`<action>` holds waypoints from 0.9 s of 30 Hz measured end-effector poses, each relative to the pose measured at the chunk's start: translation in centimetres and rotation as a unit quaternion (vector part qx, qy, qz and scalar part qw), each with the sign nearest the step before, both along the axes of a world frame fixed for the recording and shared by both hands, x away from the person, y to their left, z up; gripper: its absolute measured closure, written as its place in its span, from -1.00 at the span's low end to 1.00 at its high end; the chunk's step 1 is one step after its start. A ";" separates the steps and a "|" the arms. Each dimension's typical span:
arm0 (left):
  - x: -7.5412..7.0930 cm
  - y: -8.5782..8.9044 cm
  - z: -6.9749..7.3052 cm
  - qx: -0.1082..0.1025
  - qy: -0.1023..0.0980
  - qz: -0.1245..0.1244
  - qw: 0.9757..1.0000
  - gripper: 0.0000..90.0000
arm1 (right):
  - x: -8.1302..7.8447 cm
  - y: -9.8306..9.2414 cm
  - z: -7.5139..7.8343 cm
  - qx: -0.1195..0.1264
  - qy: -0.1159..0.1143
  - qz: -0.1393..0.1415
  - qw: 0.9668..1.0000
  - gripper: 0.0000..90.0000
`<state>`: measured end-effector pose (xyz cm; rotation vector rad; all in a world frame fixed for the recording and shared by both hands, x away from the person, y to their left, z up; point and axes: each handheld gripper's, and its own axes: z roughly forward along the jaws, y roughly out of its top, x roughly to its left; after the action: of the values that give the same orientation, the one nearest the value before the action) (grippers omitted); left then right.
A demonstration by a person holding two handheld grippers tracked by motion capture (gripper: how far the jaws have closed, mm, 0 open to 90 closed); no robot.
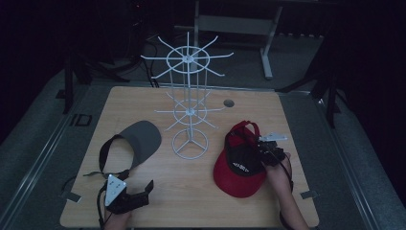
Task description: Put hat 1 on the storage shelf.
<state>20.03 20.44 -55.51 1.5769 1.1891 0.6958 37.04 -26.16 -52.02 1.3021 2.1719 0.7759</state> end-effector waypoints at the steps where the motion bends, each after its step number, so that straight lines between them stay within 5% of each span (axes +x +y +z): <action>1: 0.0 0.0 0.0 -0.001 0.000 0.000 1.000 -0.95 | -0.1 0.0 0.4 0.001 -0.007 -0.001 1.000 0.93; 15: 0.0 0.1 0.1 -0.008 0.004 0.004 1.000 -0.95 | -2.3 0.1 6.6 0.041 -0.087 0.014 0.995 0.93; 27: 0.1 -0.3 0.3 -0.005 0.021 0.003 1.000 -0.95 | -4.6 -0.6 11.8 0.066 -0.158 0.022 0.985 0.93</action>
<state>20.12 20.10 -55.21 1.5871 1.2263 0.6611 32.44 -26.76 -40.20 1.1081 1.9287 1.0809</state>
